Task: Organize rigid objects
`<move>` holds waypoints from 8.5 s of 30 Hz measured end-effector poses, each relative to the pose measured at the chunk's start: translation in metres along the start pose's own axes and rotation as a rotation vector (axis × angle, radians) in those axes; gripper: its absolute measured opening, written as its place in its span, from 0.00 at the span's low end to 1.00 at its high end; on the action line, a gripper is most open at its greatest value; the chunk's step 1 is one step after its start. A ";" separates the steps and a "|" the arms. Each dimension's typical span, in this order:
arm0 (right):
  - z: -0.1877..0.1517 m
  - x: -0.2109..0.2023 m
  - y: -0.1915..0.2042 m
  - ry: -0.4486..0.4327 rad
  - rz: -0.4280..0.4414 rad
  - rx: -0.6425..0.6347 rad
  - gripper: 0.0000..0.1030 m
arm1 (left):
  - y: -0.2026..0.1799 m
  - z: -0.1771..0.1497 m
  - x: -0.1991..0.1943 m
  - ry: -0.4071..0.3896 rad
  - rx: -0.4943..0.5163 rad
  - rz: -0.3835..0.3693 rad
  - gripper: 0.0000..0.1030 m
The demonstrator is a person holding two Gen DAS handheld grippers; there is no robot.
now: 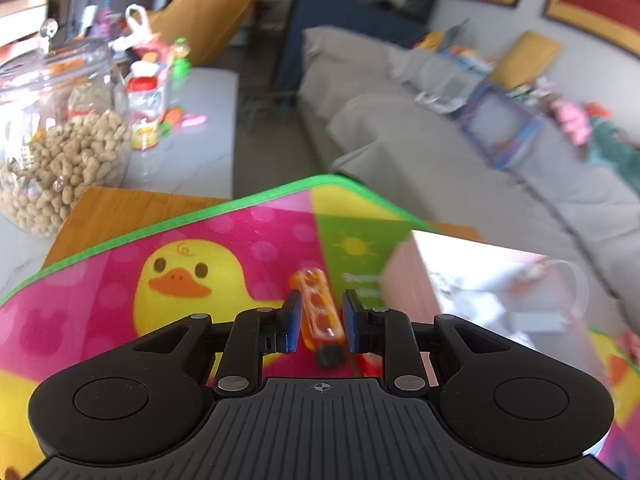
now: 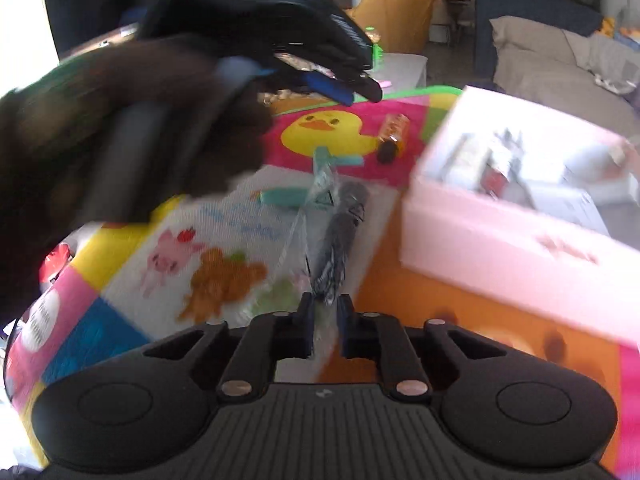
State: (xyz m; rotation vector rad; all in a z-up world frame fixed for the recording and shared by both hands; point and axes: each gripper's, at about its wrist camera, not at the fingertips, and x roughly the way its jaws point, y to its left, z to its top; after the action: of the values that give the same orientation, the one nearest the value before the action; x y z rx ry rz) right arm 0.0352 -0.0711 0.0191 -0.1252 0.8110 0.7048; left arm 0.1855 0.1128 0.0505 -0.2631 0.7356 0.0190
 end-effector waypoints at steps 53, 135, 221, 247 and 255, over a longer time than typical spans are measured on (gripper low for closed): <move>-0.056 -0.048 -0.045 -0.103 -0.190 0.095 0.70 | -0.036 -0.188 -0.127 0.087 0.323 -0.196 0.33; -0.066 -0.180 -0.068 -0.382 -0.293 0.173 0.21 | -0.128 -0.082 -0.186 -0.193 0.527 -0.184 0.31; 0.072 0.031 0.050 0.268 -0.157 -0.333 0.24 | 0.085 -0.147 -0.115 -0.138 -0.156 -0.150 0.26; -0.039 -0.027 -0.041 -0.084 -0.190 0.047 0.76 | 0.118 -0.078 -0.075 -0.044 -0.184 -0.108 0.26; -0.040 -0.026 -0.041 -0.089 -0.169 0.055 0.80 | 0.102 -0.102 -0.075 0.085 -0.167 -0.210 0.26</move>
State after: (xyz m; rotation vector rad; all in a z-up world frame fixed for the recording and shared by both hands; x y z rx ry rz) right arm 0.0240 -0.1308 0.0029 -0.1104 0.7246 0.5249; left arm 0.0516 0.1918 0.0043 -0.5027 0.7885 -0.1314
